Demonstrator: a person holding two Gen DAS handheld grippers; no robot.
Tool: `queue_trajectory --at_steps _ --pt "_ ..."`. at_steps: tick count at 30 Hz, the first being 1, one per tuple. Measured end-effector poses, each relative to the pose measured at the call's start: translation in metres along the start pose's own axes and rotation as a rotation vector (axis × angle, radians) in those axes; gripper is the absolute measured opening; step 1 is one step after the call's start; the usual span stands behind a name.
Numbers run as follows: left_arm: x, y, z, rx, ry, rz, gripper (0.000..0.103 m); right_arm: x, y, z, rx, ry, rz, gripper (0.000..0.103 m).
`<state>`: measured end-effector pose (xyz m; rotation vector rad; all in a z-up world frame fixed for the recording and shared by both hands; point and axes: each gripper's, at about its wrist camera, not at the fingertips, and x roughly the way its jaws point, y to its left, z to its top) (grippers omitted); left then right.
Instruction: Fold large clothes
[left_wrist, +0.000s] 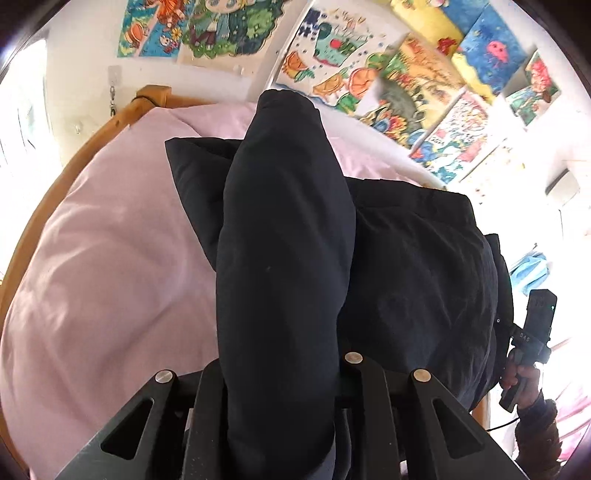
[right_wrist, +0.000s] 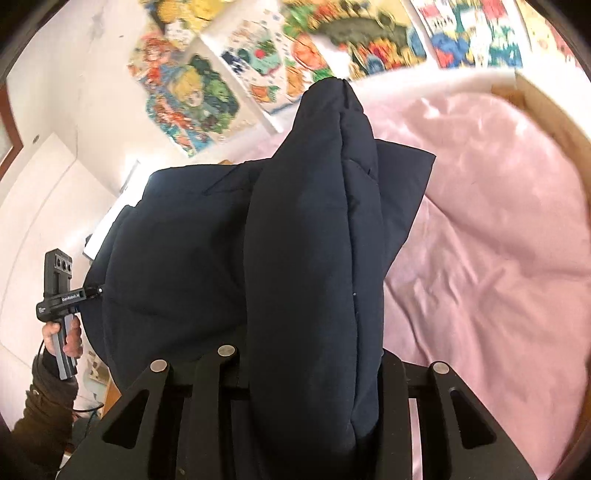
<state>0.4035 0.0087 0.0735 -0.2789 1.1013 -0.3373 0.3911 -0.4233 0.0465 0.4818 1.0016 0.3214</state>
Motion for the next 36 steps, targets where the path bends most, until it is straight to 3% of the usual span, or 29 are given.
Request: queue_trajectory --at_steps 5,9,14,16,19,26,29,34,36 --pt "-0.036 -0.022 -0.028 0.013 -0.014 -0.008 0.020 -0.061 0.041 -0.029 -0.027 -0.032 -0.036 0.029" --pt "-0.038 -0.021 -0.056 0.011 0.000 -0.012 0.020 -0.085 0.035 -0.060 -0.004 -0.051 -0.048 0.029" --pt "0.007 -0.006 -0.090 0.007 0.003 0.004 0.020 -0.056 0.000 -0.096 0.062 -0.011 -0.099 0.029" --pt "0.031 0.002 -0.101 -0.038 0.042 0.079 0.020 -0.043 -0.011 -0.104 0.064 0.034 -0.144 0.029" --pt "0.032 -0.001 -0.100 -0.011 0.026 0.094 0.022 -0.019 -0.035 -0.110 0.168 0.102 -0.163 0.032" --pt "0.034 0.011 -0.094 -0.075 0.041 0.067 0.028 -0.011 -0.064 -0.106 0.269 0.110 -0.158 0.044" --pt "0.032 0.010 -0.097 -0.084 0.038 0.105 0.041 -0.010 -0.072 -0.111 0.306 0.128 -0.195 0.055" --pt "0.024 0.013 -0.101 -0.114 0.019 0.218 0.074 -0.010 -0.083 -0.119 0.380 0.140 -0.209 0.067" --pt "0.022 0.019 -0.102 -0.155 0.025 0.210 0.081 -0.011 -0.087 -0.123 0.395 0.132 -0.233 0.079"
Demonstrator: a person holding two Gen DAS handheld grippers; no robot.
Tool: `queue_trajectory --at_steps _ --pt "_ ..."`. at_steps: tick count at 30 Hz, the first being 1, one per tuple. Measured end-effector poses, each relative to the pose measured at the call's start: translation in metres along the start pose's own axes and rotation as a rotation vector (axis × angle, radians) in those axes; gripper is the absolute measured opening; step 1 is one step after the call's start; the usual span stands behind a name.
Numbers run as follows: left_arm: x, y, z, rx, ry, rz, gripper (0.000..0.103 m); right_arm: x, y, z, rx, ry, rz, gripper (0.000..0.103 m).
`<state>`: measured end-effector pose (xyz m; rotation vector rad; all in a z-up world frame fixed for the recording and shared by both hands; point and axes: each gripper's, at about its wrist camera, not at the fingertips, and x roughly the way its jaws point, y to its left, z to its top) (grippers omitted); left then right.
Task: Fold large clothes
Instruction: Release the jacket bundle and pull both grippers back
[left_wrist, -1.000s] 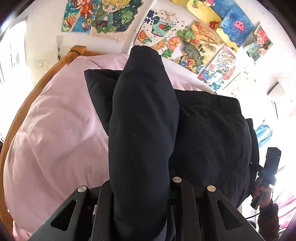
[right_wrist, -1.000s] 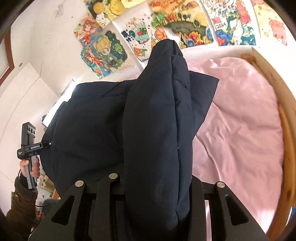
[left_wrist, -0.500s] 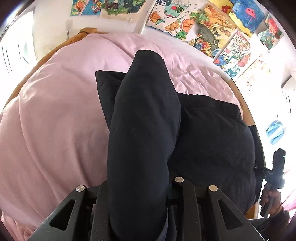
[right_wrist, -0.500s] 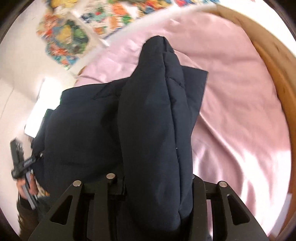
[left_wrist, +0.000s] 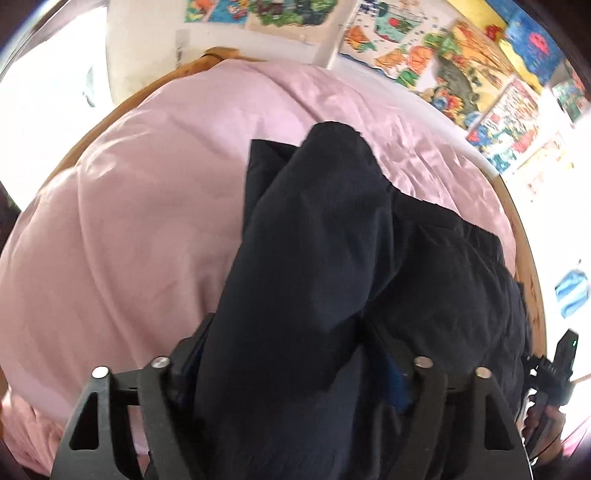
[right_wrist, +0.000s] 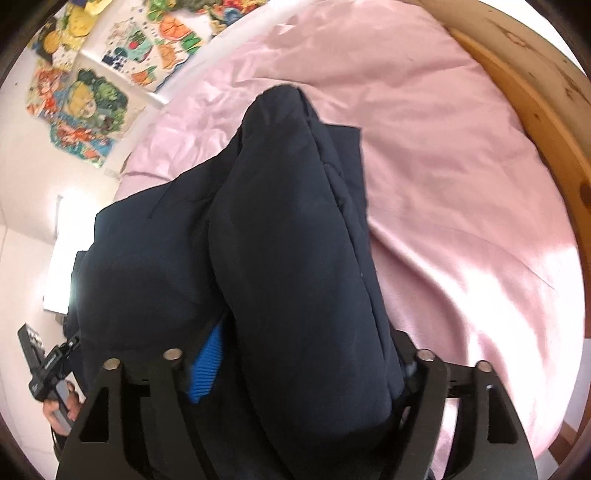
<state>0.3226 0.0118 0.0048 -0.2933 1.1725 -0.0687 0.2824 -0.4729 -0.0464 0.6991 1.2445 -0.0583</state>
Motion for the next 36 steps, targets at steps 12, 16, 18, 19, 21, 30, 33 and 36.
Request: queue_trajectory --at_steps 12,16,18,19,21,30,33,36 --pt "-0.047 0.011 -0.028 -0.179 -0.251 0.105 0.095 -0.044 -0.015 -0.035 0.019 -0.152 -0.241 0.096" --pt "-0.062 -0.003 -0.056 -0.122 -0.343 0.123 0.096 -0.065 -0.010 -0.060 -0.014 -0.250 -0.255 0.097" --pt "-0.072 -0.010 -0.069 -0.103 -0.400 0.119 0.096 -0.076 -0.004 -0.076 -0.036 -0.308 -0.250 0.101" --pt "-0.079 -0.015 -0.082 -0.092 -0.454 0.106 0.096 -0.082 -0.002 -0.088 -0.052 -0.347 -0.242 0.101" --pt "-0.091 -0.021 -0.097 -0.079 -0.544 0.085 0.103 -0.089 0.005 -0.100 -0.070 -0.390 -0.222 0.101" --pt "-0.114 -0.053 -0.144 0.121 -0.738 0.121 0.103 -0.134 0.005 -0.165 -0.110 -0.657 -0.183 0.102" --pt "-0.114 -0.059 -0.153 0.168 -0.734 0.134 0.103 -0.146 0.008 -0.175 -0.126 -0.721 -0.201 0.102" --pt "-0.118 -0.066 -0.171 0.212 -0.750 0.139 0.103 -0.151 0.011 -0.185 -0.130 -0.744 -0.205 0.102"
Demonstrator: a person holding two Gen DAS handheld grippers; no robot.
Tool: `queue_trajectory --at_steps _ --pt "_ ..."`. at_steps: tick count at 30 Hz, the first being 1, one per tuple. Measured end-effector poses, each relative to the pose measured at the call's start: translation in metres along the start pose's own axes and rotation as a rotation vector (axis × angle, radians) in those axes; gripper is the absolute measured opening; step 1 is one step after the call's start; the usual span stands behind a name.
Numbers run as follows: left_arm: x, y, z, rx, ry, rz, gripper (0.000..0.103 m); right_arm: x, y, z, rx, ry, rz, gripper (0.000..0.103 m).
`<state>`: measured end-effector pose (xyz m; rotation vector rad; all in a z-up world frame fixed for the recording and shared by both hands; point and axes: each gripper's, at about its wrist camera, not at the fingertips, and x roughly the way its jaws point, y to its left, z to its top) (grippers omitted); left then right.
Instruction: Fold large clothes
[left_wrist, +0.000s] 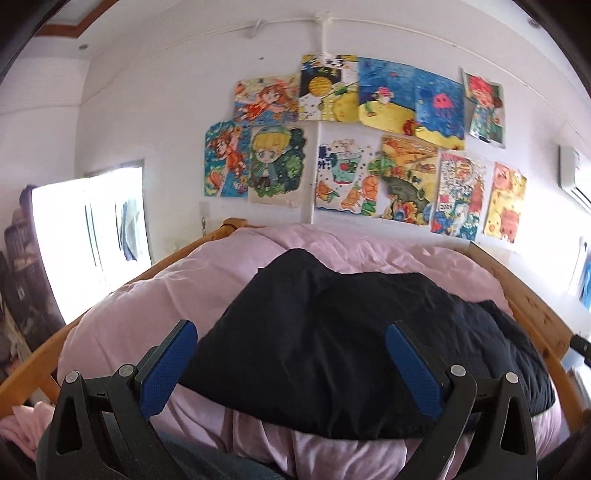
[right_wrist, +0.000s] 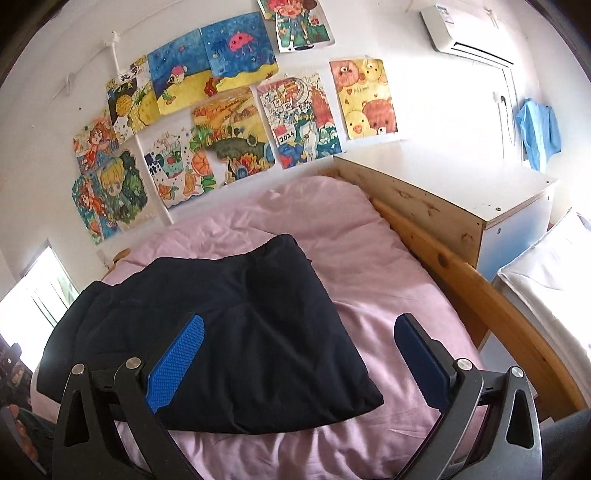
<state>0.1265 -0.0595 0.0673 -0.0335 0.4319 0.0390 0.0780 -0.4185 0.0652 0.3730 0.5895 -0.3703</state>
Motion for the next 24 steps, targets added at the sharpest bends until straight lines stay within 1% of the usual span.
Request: queue_trajectory --at_steps 3,8,10,14,17,21,22,24 --pt "-0.008 -0.006 -0.006 0.040 -0.008 -0.006 0.103 -0.006 0.001 -0.007 0.000 -0.004 -0.012 0.102" --pt "-0.018 -0.019 -0.015 0.111 -0.001 -0.024 0.103 -0.012 0.003 -0.018 0.012 -0.022 0.013 0.102" --pt "-0.023 -0.021 -0.018 0.121 0.005 -0.034 0.103 -0.018 0.006 -0.019 0.002 -0.038 0.036 0.102" --pt "-0.033 -0.021 -0.020 0.127 -0.014 -0.033 0.103 -0.034 0.014 -0.023 -0.017 -0.084 0.083 0.102" --pt "-0.041 -0.020 -0.020 0.117 -0.003 -0.051 0.103 -0.051 0.024 -0.028 -0.066 -0.137 0.107 0.102" --pt "-0.049 -0.018 -0.020 0.104 0.050 -0.100 0.103 -0.073 0.043 -0.038 -0.147 -0.201 0.145 0.102" --pt "-0.054 -0.018 -0.020 0.109 0.057 -0.107 0.103 -0.082 0.050 -0.042 -0.181 -0.219 0.166 0.102" --pt "-0.062 -0.019 -0.023 0.123 0.050 -0.112 0.103 -0.094 0.060 -0.048 -0.218 -0.238 0.195 0.102"
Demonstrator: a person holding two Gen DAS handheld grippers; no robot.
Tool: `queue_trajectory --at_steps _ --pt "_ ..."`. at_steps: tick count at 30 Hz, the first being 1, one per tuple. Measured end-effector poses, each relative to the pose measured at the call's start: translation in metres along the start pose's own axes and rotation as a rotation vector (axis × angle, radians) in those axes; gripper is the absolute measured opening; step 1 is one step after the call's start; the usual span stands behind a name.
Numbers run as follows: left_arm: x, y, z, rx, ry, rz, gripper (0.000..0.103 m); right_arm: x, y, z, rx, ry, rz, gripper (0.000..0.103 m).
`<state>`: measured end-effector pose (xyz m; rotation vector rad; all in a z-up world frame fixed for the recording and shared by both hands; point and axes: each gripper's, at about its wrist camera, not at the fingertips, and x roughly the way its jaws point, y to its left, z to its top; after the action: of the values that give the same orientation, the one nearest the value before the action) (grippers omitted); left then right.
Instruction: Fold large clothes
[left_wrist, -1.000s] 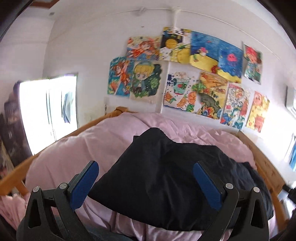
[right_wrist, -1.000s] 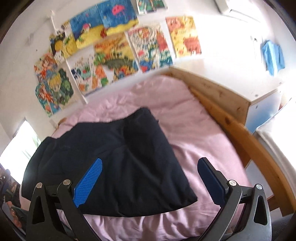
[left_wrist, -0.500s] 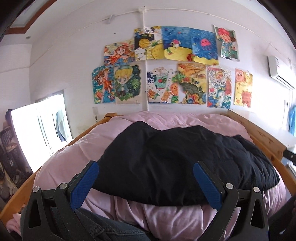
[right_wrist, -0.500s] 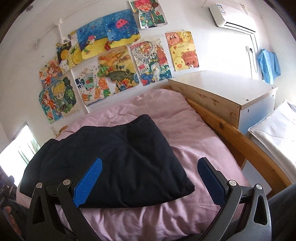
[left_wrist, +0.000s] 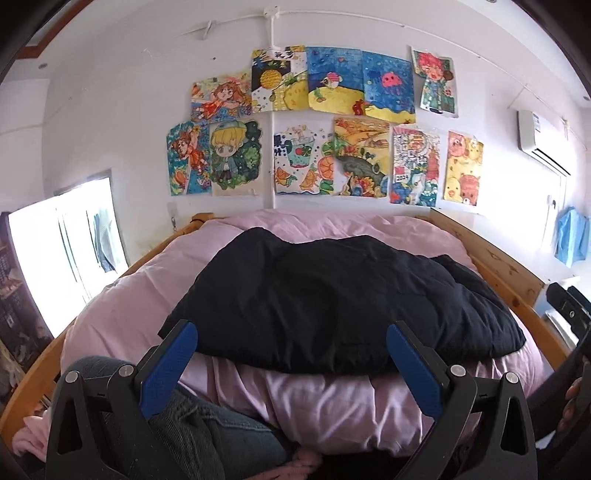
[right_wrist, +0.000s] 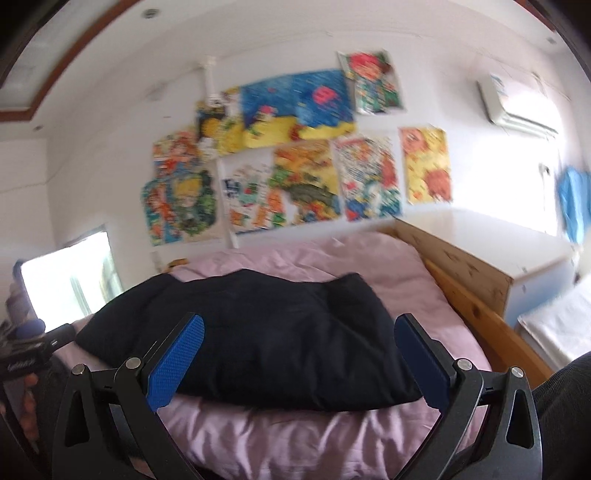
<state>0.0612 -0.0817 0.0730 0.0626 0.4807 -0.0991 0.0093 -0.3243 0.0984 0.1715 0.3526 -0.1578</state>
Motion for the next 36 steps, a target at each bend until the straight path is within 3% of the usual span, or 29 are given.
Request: queue_trajectory --at_steps 5,14,24,36 --pt "-0.016 -0.006 -0.013 0.034 0.007 -0.019 0.103 -0.024 0.030 -0.003 -0.071 0.002 0.054 0.102" --pt "-0.029 -0.009 -0.029 0.052 0.032 -0.040 0.103 -0.039 0.024 -0.010 -0.035 0.065 0.007 0.102" --pt "-0.025 -0.006 -0.040 0.042 0.066 -0.019 0.103 -0.032 0.036 -0.024 -0.122 0.136 -0.004 0.102" --pt "-0.023 -0.007 -0.041 0.048 0.074 -0.010 0.103 -0.020 0.028 -0.029 -0.088 0.204 -0.016 0.102"
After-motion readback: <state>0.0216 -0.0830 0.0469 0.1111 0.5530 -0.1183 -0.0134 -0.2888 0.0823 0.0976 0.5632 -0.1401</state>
